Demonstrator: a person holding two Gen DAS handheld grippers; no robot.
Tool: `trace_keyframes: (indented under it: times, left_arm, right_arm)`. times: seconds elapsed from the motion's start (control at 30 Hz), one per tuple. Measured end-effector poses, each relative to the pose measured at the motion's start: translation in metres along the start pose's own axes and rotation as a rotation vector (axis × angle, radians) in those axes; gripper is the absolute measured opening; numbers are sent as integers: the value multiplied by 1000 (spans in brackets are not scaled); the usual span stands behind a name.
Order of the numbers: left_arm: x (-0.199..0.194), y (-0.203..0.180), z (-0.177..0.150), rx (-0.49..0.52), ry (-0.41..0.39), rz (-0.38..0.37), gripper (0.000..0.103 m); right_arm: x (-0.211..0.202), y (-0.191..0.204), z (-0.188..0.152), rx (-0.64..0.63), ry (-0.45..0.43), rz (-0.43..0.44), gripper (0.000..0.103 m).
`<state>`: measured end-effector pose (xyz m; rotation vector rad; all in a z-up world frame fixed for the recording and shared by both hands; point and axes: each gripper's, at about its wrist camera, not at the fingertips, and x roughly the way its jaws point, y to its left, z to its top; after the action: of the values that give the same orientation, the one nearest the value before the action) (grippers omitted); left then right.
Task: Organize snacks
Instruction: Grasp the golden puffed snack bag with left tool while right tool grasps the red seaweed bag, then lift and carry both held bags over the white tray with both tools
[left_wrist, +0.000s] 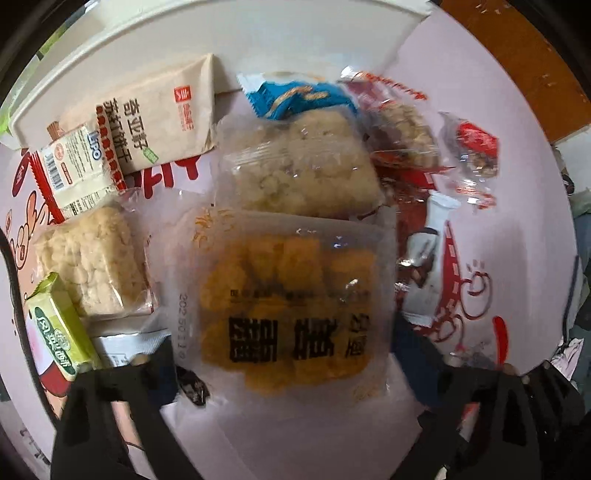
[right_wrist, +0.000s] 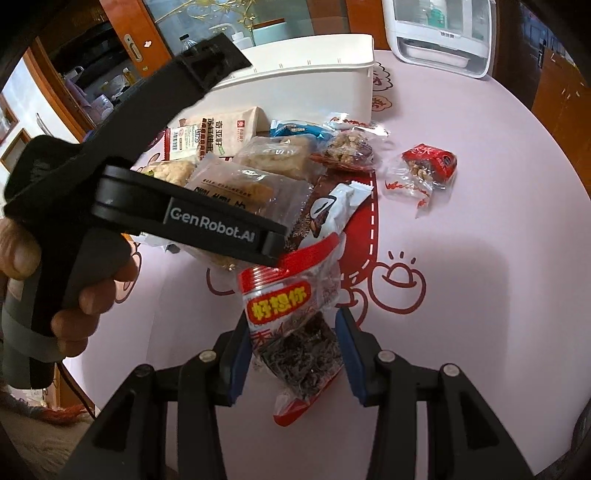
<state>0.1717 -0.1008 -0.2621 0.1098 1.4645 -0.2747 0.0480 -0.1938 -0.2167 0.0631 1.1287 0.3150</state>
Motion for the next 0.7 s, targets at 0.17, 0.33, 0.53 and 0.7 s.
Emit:
trace_keyframes:
  times: [0.17,0.33,0.53,0.7]
  left_arm:
    - [-14,11,-12,4,-27,2,73]
    - [-30,21,-33,12,-54,21,73]
    - [-69,28,-59,27,-125,42,73]
    - [-115,41,-75,20,-214,58,73]
  right_arm:
    - [-4,4,-2,-5,-9,13,43]
    - [-12,9,-2,-20,-28,19,43]
    - [-22,17,0,-41,-47,24,43]
    - [-34,26,7,-64,-73,39,43]
